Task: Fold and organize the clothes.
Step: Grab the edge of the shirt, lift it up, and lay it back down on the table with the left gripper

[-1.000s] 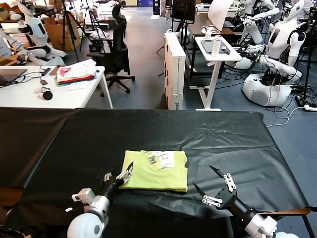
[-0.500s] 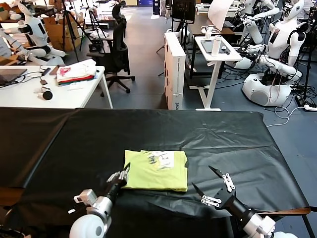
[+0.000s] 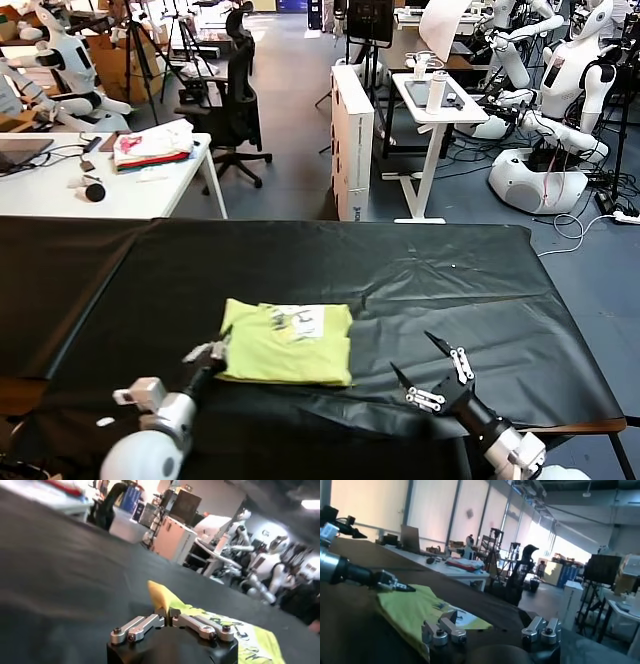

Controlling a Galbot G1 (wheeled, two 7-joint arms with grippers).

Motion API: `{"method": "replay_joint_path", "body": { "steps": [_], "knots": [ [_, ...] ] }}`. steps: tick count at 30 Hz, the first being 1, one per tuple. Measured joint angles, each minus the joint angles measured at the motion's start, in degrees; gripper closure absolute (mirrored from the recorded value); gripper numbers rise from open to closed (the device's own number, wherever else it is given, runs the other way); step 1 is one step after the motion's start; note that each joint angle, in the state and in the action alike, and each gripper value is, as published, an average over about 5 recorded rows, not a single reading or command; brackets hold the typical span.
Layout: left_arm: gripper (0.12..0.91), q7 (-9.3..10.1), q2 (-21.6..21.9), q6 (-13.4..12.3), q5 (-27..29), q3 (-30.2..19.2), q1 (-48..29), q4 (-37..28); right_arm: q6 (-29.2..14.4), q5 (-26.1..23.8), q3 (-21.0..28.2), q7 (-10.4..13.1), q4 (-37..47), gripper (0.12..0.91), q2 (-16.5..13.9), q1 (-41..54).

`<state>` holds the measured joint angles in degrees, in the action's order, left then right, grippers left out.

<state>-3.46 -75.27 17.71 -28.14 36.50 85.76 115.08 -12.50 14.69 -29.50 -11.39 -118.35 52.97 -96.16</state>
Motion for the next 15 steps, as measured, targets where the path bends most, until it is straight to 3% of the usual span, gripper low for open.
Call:
{"method": "replay_joint_path", "body": {
  "steps": [10, 15],
  "knots": [
    [0.844, -0.08, 12.27, -2.04, -1.10, 14.21, 5.86, 4.21, -0.26, -0.20, 1.23, 0.53, 3.12, 0.118, 2.77, 2.81],
    [0.844, 1.63, 14.84, 0.02, -1.42, 19.80, 7.60, 7.85, -0.30, -0.84, 0.86, 0.86, 3.95, 0.118, 4.13, 2.86]
  ]
}}
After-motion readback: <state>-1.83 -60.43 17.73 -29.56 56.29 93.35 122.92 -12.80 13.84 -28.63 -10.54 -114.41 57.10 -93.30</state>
